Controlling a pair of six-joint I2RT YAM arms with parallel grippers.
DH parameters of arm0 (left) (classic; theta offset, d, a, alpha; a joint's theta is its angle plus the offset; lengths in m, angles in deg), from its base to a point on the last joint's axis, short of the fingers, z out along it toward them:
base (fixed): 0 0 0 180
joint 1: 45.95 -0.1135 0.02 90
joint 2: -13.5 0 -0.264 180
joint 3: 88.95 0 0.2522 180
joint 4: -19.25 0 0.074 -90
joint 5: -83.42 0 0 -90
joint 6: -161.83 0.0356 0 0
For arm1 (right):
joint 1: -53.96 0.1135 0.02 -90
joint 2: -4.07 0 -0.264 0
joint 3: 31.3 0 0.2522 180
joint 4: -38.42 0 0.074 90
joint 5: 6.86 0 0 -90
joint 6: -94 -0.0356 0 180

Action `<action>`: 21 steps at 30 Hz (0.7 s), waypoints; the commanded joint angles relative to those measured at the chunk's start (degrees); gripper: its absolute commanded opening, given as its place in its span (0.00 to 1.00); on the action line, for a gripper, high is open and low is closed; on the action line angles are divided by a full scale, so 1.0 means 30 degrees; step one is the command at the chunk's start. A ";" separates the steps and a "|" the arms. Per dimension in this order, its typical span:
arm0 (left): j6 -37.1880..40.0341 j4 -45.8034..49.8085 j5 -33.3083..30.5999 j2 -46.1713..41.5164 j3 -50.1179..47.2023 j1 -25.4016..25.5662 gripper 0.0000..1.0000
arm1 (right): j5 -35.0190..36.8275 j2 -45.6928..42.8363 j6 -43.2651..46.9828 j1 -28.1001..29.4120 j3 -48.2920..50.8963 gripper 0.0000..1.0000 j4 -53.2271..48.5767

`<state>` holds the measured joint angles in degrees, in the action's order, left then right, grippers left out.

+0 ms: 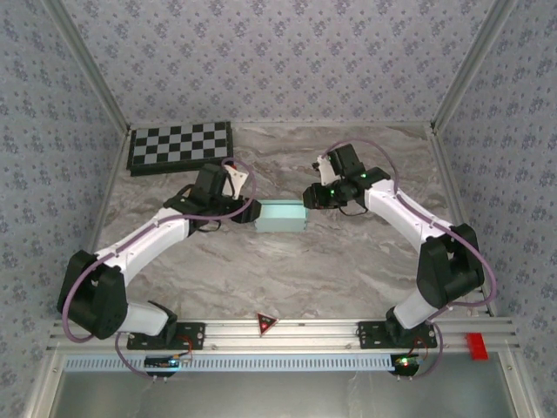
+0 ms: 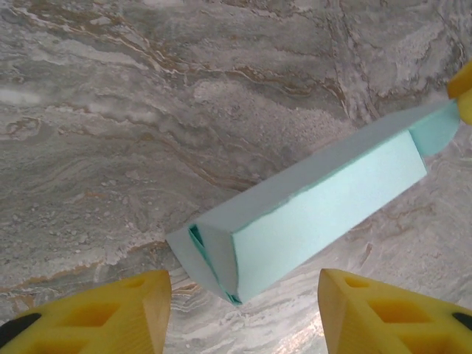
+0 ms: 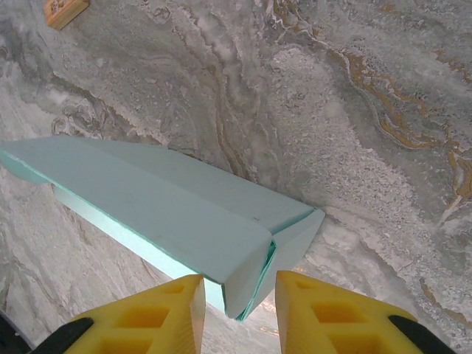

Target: Fold the paper box

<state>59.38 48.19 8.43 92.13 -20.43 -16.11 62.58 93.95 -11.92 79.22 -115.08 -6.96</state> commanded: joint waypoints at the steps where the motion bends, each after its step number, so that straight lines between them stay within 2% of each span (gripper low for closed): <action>1: -0.0751 -0.0577 0.0659 0.0105 0.1232 -0.0272 0.55 | -0.0515 -0.0285 -0.0275 -0.0029 -0.0274 0.32 0.0160; 21: -0.0546 0.0241 0.1766 0.1448 0.1122 -0.0303 0.34 | -0.0881 0.0127 -0.0330 0.0135 0.0078 0.22 0.0319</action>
<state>58.07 48.41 12.27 96.35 -17.87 -16.83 61.18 93.97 -12.14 79.26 -115.08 -6.41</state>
